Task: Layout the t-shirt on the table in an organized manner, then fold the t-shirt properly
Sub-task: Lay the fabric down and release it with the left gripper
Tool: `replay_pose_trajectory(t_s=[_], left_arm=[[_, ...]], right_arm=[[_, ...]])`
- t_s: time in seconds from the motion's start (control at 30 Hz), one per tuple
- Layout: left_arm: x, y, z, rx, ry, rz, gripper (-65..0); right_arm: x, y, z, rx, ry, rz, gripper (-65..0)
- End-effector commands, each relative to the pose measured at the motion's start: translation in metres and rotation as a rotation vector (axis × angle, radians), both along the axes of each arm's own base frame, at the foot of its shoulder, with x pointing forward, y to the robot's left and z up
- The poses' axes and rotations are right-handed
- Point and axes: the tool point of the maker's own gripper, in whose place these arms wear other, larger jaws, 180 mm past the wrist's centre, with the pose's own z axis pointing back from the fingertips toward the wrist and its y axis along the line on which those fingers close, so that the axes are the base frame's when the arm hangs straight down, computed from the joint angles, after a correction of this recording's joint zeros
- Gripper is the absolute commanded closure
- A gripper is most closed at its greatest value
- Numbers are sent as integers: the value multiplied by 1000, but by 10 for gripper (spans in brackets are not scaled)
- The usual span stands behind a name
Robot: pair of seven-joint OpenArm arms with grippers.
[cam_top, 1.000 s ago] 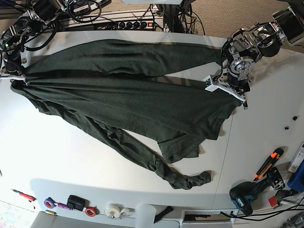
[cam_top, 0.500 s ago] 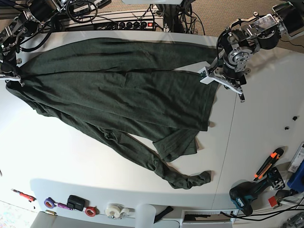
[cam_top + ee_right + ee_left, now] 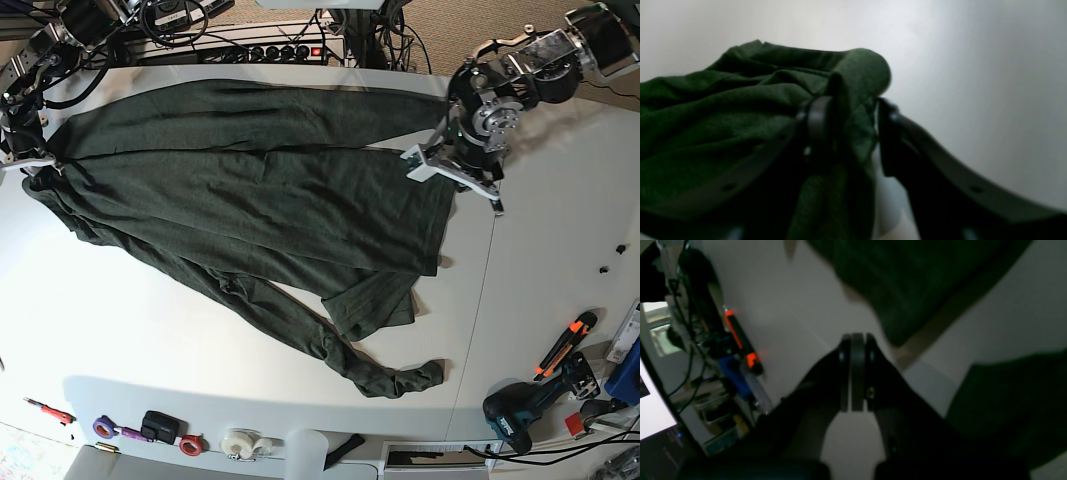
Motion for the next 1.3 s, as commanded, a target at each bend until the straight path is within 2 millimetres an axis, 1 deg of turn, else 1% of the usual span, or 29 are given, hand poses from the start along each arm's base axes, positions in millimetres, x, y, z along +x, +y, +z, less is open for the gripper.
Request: replay_pose_trajectory(t_s=[0.0,0.07,0.17,0.33,0.5,0.63,0.8,0.93,1.0,1.03,1.1,1.13,1.2,1.27], left_arm=[[9,-2,12,-14,-49,2,0],[9,-11,12,-37,-49,0,0],[9,-23,13,-69,-49,-3,0],[9,-45,15,-129,-52,-12,0],[10,-65,19,-182,-60,-23,0],[13,-75,24,-207,-84,-38,0],[34,-73,47,-210,-212,-33,0],[57,-81,72,-267,-291,-53,0],[67,-85,82,-294,-303,-64,0],[71,-86,86,-306,-306,-66,0],[76,-90,91,-329,-304,-69,0],[76,-93,92,-339,-297,-72,0],[75,-101,92,-365,-285,-75,0],[72,-109,88,-380,-255,-86,0]], right_arm=[[7,-11,21,-54,-37,3,-239],[5,-15,22,-70,-22,1,-239],[4,-23,30,-93,-11,3,-239],[7,-37,51,-137,-20,19,-239],[11,-38,62,-138,-37,54,-249],[14,-39,70,-133,-67,60,-249],[24,-32,83,-91,-167,79,-249],[29,-31,90,-87,-219,84,-249],[31,-31,91,-102,-210,87,-249],[33,-29,91,-122,-192,111,-266],[42,-24,89,-150,-165,147,-350],[47,-19,87,-157,-152,170,-381],[62,-6,85,-161,-146,220,-389],[79,12,82,-158,-143,276,-389]])
